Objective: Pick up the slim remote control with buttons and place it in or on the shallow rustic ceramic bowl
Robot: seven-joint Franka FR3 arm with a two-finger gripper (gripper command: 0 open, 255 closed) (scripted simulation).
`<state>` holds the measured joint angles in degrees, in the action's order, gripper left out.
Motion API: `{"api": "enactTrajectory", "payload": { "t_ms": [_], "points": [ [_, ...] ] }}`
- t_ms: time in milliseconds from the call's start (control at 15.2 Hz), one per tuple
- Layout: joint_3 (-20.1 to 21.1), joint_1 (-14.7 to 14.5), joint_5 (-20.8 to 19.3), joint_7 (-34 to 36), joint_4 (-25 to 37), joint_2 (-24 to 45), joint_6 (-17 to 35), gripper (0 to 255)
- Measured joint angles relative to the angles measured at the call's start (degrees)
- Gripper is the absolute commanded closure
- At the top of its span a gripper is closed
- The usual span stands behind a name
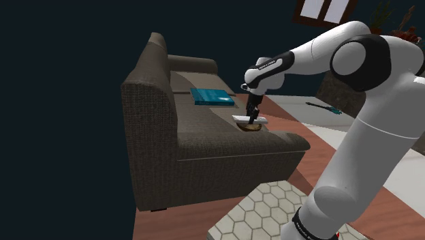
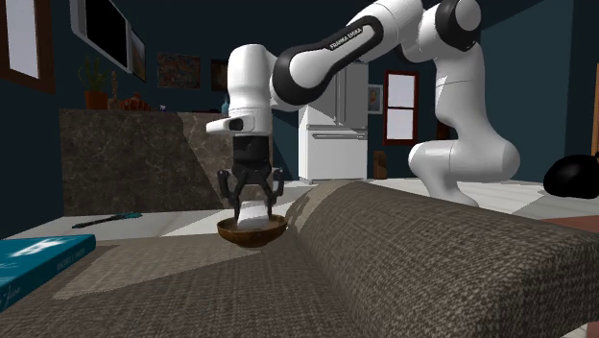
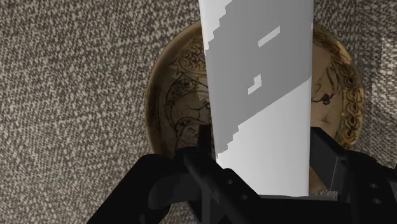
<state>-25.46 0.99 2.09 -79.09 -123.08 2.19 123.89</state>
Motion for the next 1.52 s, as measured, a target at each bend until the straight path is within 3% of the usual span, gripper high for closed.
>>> {"api": "enactTrajectory", "payload": {
  "t_ms": [396,462,858,1122,1518],
  "points": [
    [-0.01,0.04,0.24,-0.19,-0.1,0.43,0.51,255],
    [-0.01,0.04,0.24,-0.2,-0.1,0.44,0.51,0],
    [-0.01,0.04,0.24,-0.2,-0.09,0.43,0.52,0],
    [0.1,-0.2,-1.06,0.96,3.14,-2.01,-4.8,0],
    [0.02,-0.11,-1.44,1.01,4.13,-2.7,-6.5,0]
  ]
}}
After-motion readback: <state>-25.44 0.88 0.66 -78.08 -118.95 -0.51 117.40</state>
